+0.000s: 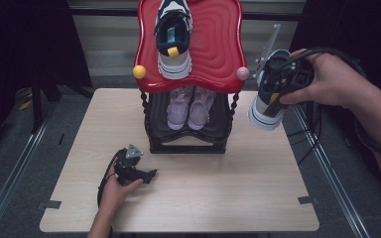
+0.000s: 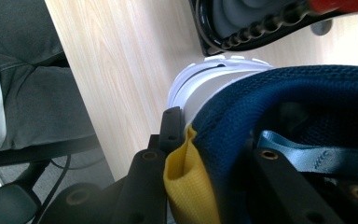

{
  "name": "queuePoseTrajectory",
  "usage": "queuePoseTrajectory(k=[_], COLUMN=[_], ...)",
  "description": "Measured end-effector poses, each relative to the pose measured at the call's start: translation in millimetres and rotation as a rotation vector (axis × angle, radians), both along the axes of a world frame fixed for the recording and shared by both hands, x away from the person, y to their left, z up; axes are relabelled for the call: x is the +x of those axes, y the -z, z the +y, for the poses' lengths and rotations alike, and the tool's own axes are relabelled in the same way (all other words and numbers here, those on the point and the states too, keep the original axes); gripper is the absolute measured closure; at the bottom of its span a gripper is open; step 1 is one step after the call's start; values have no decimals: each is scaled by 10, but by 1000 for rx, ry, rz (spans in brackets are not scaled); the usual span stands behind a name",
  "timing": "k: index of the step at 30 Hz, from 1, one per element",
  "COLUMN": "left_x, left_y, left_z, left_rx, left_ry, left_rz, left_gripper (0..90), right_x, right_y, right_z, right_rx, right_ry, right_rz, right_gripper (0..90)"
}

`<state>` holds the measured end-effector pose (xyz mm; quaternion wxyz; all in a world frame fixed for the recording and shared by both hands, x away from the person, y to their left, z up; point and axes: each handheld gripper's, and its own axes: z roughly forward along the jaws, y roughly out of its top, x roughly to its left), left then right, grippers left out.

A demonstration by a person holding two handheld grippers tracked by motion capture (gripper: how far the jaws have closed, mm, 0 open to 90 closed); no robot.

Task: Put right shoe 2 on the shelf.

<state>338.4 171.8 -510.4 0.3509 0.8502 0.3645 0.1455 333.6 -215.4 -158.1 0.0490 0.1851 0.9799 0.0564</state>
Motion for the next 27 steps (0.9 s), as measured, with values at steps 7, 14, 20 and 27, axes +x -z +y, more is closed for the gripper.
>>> queuePoseTrajectory(k=[7, 14, 20, 27], left_x=[0, 0, 0, 0], left_y=[0, 0, 0, 0], left_z=[0, 0, -1, -1], left_rx=[0, 0, -1, -1], left_ry=[0, 0, -1, 0], left_rz=[0, 0, 0, 0], left_gripper=[36, 36, 36, 36], right_x=[-3, 7, 41, 144], right_y=[-302, -535, -698, -775], right_z=[79, 234, 383, 627], right_rx=[-13, -46, -43, -45], right_ry=[-2, -28, -58, -115], right_rz=[-50, -90, -134, -177], right_gripper=[745, 744, 745, 745])
